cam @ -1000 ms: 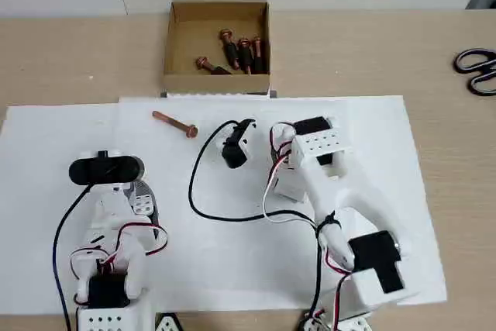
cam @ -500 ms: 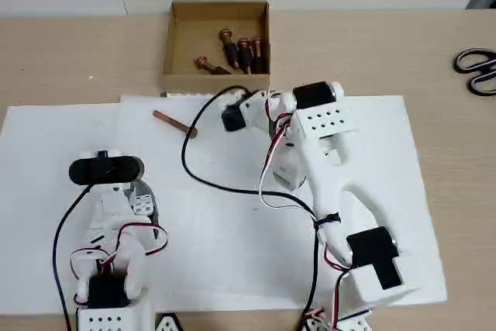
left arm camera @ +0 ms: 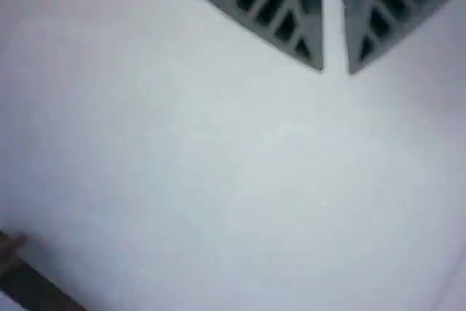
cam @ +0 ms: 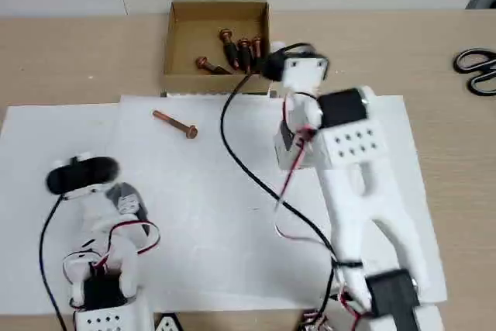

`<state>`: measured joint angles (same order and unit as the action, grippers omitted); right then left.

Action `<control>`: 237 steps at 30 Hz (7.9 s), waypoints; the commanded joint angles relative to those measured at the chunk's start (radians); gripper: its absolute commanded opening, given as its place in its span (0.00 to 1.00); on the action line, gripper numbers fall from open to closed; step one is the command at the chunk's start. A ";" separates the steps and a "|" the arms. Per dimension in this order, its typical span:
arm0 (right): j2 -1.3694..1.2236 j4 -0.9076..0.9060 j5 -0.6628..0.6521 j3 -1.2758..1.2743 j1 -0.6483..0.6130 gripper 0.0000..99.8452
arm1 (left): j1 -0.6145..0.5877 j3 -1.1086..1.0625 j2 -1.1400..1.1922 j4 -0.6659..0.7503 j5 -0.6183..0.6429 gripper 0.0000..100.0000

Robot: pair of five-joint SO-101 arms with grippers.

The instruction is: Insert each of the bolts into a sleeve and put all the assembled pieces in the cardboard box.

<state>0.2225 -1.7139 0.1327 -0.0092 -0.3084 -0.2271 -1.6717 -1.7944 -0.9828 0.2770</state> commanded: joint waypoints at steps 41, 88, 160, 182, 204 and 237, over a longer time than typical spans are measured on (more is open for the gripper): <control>0.068 0.070 0.054 -0.465 0.467 0.00 | 0.213 1.489 1.602 -0.127 -0.809 0.01; 0.062 0.147 0.054 -0.528 0.470 0.00 | 0.262 2.336 2.394 -0.675 -1.487 0.07; 0.068 0.136 0.052 -0.528 0.469 0.00 | 0.333 2.499 2.782 -0.763 -1.447 0.03; 0.068 0.137 0.052 -0.528 0.469 0.00 | 0.347 2.330 2.668 -0.772 -1.412 0.02; 0.068 0.137 0.052 -0.528 0.469 0.00 | 0.344 2.287 2.641 -0.749 -1.393 0.01; 0.068 0.142 0.052 -0.529 0.467 0.00 | 0.379 2.104 2.252 -0.764 -1.201 0.01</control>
<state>0.2532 -1.5773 0.1788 -0.5432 0.1534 0.1672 0.4503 0.5194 -1.7331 -0.9352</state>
